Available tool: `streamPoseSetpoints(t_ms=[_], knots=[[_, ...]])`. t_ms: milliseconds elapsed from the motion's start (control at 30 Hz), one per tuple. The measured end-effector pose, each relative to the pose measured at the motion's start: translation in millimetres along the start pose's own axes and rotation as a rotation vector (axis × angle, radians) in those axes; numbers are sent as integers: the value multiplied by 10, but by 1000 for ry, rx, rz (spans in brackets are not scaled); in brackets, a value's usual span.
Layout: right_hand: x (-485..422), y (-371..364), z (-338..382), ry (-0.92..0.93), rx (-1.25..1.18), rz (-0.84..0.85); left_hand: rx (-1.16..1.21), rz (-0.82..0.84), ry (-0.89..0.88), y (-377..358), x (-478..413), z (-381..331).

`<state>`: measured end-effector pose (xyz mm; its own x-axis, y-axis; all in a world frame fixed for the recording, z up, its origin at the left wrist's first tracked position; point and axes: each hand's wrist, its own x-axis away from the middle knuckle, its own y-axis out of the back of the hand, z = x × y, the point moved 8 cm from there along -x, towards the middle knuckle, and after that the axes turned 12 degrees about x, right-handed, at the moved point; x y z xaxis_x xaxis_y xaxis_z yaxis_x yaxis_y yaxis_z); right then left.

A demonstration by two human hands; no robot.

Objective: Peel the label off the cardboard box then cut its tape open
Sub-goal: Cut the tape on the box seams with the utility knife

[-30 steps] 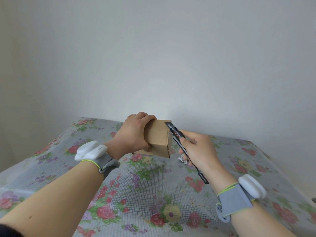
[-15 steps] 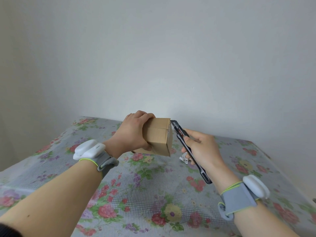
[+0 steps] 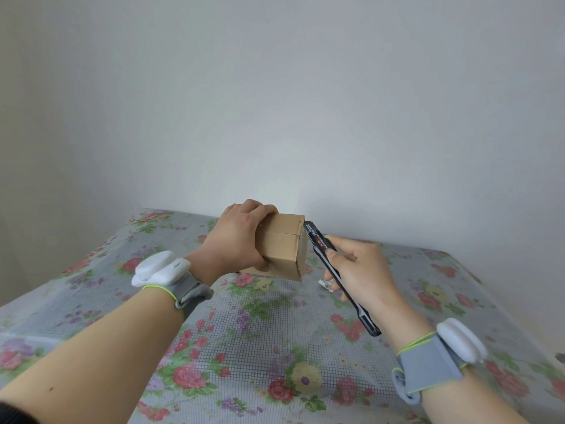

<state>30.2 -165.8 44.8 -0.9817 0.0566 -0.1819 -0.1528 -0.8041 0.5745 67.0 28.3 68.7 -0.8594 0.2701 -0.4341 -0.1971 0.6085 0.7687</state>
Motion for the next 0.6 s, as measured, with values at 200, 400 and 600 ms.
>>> streamPoseSetpoints(t_ms=[200,400,600], knots=[[-19,21,-14,-9,27,-21,-20,-7,9,-2,-15,-5],[10,96,-46,27,120,-137,11,-1,18,-20,-43,-13],[26,47,-73,15,87,-99,58,-24,46,19,-54,39]])
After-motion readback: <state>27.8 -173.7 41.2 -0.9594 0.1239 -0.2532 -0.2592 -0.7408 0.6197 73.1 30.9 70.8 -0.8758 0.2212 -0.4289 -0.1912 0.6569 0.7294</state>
